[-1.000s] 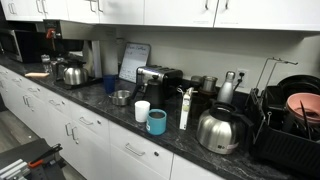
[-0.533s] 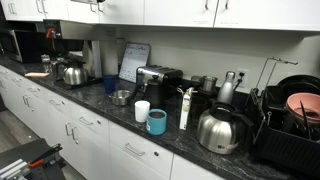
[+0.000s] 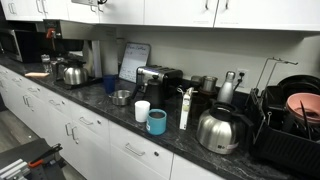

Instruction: Open the right cabinet door

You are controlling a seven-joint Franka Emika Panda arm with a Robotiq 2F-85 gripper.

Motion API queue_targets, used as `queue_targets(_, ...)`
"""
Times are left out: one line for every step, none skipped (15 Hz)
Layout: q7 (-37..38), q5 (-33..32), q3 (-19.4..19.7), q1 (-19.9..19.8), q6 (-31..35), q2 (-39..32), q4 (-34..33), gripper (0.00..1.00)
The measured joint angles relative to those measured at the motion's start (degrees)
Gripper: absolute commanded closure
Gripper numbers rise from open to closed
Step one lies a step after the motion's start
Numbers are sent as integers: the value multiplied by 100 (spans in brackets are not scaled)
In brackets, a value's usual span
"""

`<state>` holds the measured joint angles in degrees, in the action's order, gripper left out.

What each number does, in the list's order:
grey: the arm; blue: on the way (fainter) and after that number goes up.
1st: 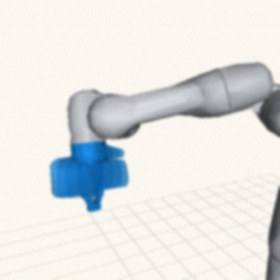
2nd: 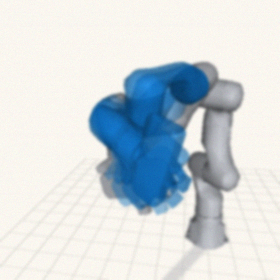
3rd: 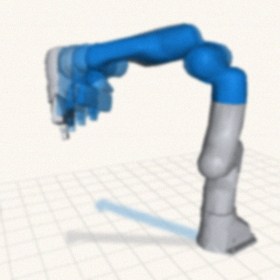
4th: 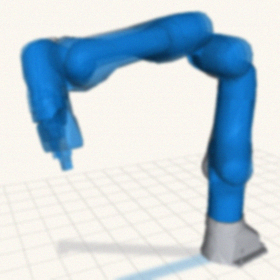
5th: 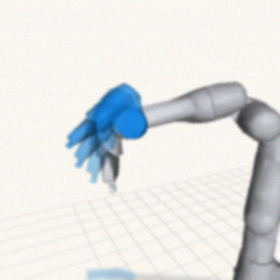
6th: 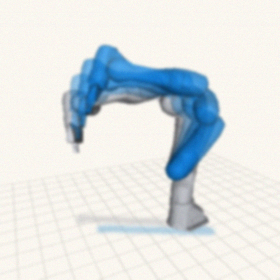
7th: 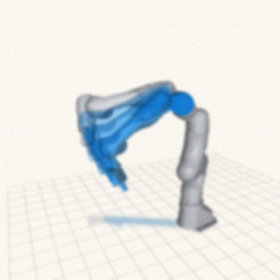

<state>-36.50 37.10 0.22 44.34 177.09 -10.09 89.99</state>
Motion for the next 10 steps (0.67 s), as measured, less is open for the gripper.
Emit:
queue_targets(-3, 33, -16, -1, -10, -32, -48, 0)
queue_targets(-12, 87, -44, -5, -21, -73, -112, 0)
queue_targets(-21, 145, -80, -11, -28, -121, -172, 0)
queue_targets(-28, 206, -124, -20, -33, -172, -240, 0)
queue_targets(-42, 282, -171, -34, -34, -224, -314, 0)
queue_targets(-68, 353, -214, -55, -39, -275, -380, 0)
queue_targets(-98, 412, -255, -83, -41, -323, -434, 0)
queue_targets(-114, 465, -290, -116, -42, -366, -484, 0)
queue_targets(-136, 522, -321, -152, -45, -411, -531, 0)
queue_targets(-149, 568, -359, -184, -46, -443, -567, 3)
